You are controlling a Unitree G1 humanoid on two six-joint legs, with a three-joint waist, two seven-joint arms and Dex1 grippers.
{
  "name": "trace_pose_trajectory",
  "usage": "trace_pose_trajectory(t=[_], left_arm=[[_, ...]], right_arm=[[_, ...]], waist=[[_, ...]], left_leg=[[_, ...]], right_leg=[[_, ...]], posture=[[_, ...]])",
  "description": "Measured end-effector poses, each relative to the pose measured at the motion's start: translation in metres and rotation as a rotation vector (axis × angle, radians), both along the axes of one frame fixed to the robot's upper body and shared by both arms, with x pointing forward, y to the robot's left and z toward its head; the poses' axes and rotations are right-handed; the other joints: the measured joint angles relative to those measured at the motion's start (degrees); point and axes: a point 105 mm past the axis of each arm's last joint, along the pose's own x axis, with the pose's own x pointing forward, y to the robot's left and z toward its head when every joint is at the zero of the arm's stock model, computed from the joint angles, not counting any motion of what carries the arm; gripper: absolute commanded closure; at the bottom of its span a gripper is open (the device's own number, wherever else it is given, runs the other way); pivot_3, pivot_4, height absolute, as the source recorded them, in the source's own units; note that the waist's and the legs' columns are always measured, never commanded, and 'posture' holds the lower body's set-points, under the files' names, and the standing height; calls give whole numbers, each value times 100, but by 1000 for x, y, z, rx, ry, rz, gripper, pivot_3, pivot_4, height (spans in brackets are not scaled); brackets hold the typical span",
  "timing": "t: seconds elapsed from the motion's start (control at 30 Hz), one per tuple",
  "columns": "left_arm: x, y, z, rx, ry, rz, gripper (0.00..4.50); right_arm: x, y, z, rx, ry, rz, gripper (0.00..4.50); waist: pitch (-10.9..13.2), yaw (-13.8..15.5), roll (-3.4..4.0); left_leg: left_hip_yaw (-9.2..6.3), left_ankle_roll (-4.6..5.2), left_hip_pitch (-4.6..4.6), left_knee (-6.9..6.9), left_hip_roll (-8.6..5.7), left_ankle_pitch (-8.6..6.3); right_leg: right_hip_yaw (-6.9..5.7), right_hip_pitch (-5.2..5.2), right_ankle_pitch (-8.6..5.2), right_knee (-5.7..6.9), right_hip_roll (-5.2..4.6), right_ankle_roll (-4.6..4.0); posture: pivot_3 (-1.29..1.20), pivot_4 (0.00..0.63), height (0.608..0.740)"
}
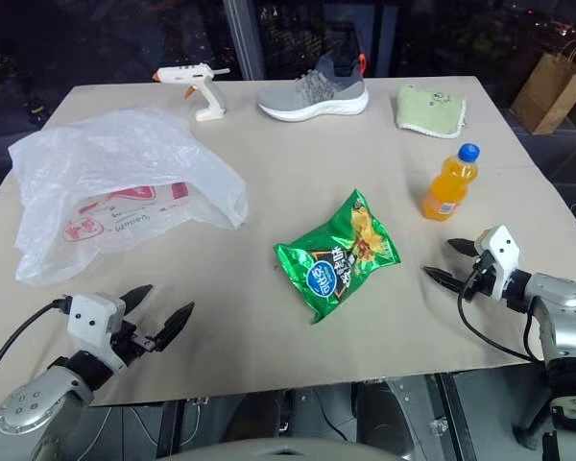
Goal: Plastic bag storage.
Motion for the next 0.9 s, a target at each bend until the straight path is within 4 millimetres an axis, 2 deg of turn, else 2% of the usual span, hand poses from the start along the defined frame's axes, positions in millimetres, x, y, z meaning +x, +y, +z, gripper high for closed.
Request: trace_pose_trajectory(t=[0.1,0.27,0.9], left_arm=[[3,-1,2,0,-13,-16,38],[5,-1,2,-1,-19,-42,38],[0,-2,6,40,-63,-78,38]], right_arm=[[-4,-4,1,4,0,9,0],[-6,-23,19,-18,-51,-21,0],[-6,-22,14,-6,-40,-11,0]], waist=[[2,18,2],[5,22,8],[7,5,11]], left_leg=[[-1,0,-2,0,-2,0],[0,0,0,0,1,0],[5,0,1,0,1,0]], right_leg=[[-1,0,0,0,-1,0],[0,0,0,0,2,0],[4,0,0,0,2,0]], posture=[[0,150,740],[0,150,740],[0,150,740]])
